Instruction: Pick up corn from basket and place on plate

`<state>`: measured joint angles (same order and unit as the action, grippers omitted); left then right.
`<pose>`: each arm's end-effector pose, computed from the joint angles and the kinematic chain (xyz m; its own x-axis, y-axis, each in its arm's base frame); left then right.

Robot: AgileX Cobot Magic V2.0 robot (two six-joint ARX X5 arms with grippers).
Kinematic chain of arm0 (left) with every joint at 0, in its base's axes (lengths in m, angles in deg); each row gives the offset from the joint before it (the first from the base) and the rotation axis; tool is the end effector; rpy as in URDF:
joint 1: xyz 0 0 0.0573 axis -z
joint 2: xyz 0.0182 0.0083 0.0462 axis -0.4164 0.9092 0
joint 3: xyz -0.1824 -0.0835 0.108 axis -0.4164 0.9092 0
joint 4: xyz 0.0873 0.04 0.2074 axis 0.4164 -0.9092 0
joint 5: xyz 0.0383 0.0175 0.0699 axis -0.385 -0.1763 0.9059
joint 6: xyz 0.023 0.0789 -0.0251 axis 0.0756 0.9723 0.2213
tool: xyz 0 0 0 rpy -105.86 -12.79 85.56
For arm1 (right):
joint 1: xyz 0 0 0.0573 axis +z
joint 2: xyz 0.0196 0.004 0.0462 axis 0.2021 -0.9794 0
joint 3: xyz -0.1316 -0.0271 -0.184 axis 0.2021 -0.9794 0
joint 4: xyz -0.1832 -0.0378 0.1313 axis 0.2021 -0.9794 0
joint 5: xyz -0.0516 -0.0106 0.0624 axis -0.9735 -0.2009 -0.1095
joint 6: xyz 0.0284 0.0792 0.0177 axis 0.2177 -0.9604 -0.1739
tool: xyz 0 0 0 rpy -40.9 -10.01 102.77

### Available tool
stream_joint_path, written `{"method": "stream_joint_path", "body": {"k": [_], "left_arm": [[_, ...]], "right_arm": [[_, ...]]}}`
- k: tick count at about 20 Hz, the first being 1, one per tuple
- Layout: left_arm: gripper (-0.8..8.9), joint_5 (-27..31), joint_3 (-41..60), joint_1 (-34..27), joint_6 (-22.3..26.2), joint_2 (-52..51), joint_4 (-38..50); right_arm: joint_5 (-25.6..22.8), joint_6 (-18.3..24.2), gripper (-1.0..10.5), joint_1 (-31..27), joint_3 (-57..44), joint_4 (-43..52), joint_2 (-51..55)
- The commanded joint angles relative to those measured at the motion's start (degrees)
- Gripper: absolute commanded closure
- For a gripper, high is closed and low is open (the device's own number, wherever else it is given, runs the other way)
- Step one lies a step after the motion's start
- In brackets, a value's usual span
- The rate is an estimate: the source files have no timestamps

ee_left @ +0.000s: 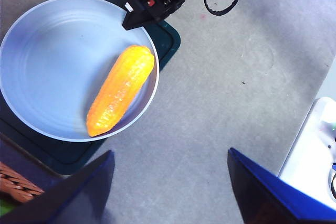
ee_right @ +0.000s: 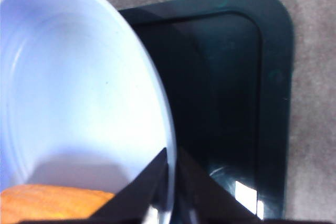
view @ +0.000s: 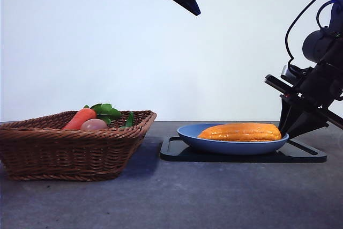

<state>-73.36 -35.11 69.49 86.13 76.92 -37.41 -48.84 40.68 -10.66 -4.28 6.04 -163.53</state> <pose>0.2493 -0.2747 0.3019 0.2197 -0.5812 -0.7835 0.8081 0.5584 -0.1877 0.3606 0.0440 0.1107 0.3462 0.5225 -0.7792 0.0109 0.8283 0.5602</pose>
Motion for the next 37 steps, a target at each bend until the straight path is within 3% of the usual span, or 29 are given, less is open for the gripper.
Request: {"method": "stream_joint_path", "body": {"k": [1,3,9,15,20,22,25,33,37], "left_arm": [[4.62,0.09,-1.66,0.35,0.37,0.0,0.59],[4.62,0.09,-1.66,0.33,0.37,0.0,0.61],[4.62,0.09,-1.66,0.07,0.39,0.0,0.7],[4.64,0.09,-1.66,0.07,0.35,0.0,0.5],[5.13,0.09,-1.66,0.07,0.39,0.0,-0.92],[5.66,0.09,-1.66,0.07,0.39,0.0,-1.51],[7.96,0.09,-1.66,0.07,0.59,0.0,-2.97],[8.06,0.07,-1.66,0.07,0.52,0.0,-3.67],[8.06,0.07,-1.66,0.09,0.35,0.0,1.31]], "right_arm": [[0.04,0.7,7.6,-0.07,1.31,0.04,-1.2],[0.87,0.7,6.9,-0.07,1.31,-0.72,-0.81],[0.35,4.42,6.8,-0.74,1.31,-7.34,7.45],[0.39,9.77,6.8,-0.52,1.31,-18.93,25.07],[-0.11,15.12,7.0,3.82,1.31,-32.3,41.55],[-1.77,16.72,7.6,5.7,1.31,-36.92,46.73],[-2.64,21.03,9.4,8.44,1.29,-42.18,51.76],[-2.58,20.37,9.4,9.38,1.27,-41.46,53.22],[-2.64,20.39,9.4,9.27,1.27,-39.91,53.22]]}}
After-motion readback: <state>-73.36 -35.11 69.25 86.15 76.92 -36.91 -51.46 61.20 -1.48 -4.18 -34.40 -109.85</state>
